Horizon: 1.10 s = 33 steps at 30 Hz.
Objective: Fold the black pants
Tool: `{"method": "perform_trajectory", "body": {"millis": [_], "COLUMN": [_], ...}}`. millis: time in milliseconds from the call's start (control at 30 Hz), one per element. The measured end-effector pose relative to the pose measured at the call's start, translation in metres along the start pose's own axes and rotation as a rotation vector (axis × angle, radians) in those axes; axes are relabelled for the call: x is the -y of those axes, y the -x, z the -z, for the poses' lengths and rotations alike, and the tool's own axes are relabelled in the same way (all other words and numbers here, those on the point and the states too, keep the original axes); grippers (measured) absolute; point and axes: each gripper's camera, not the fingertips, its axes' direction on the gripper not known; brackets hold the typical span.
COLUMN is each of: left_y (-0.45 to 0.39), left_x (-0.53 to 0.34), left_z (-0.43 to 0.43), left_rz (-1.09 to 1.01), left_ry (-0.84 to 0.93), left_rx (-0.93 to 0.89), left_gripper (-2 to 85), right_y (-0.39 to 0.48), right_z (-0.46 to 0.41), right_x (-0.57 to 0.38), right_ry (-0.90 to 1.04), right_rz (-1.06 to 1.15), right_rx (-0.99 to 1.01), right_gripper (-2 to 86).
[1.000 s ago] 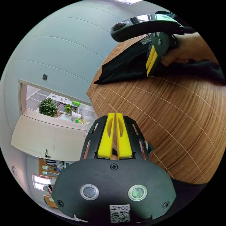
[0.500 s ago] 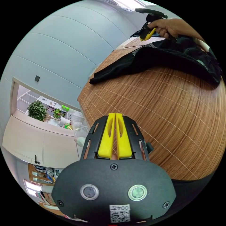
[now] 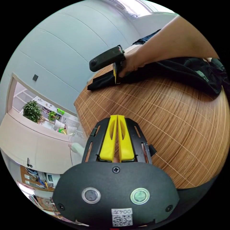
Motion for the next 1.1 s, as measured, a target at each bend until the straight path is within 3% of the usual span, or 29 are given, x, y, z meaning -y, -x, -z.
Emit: {"method": "perform_trajectory", "body": {"millis": [167, 267, 367, 433, 500, 600, 800, 1000, 1100], "left_y": [0.010, 0.034, 0.069, 0.082, 0.084, 0.073, 0.059, 0.031, 0.009], "left_x": [0.012, 0.015, 0.010, 0.005, 0.004, 0.008, 0.019, 0.035, 0.045], "left_z": [0.010, 0.011, 0.018, 0.028, 0.036, 0.034, 0.038, 0.052, 0.052], "left_rz": [0.036, 0.151, 0.305, 0.363, 0.378, 0.336, 0.299, 0.268, 0.239], "left_ry": [0.011, 0.072, 0.100, 0.083, 0.076, 0.102, 0.104, 0.070, 0.070], "left_rx": [0.045, 0.154, 0.232, 0.253, 0.280, 0.300, 0.263, 0.215, 0.208], "left_gripper": [0.7, 0.7, 0.7, 0.6, 0.6, 0.7, 0.7, 0.7, 0.7], "right_y": [-0.006, -0.042, -0.082, -0.081, -0.049, 0.007, 0.004, -0.017, -0.003], "right_z": [-0.031, -0.009, 0.020, 0.013, -0.005, -0.017, 0.036, 0.053, 0.061], "right_x": [0.025, 0.033, 0.030, 0.023, 0.033, 0.029, -0.104, -0.315, -0.372], "right_ry": [0.113, 0.023, -0.205, -0.430, -0.320, -0.151, -0.229, 0.115, 0.206], "right_rz": [0.102, -0.068, -0.313, -0.421, -0.431, -0.393, -0.402, -0.482, -0.448], "right_rx": [-0.059, 0.188, 0.749, 1.324, 1.449, 1.310, 1.034, 0.468, 0.432], "right_gripper": [2.2, 1.5, 1.8, 2.8, 4.2, 6.6, 6.8, 7.7, 9.5]}}
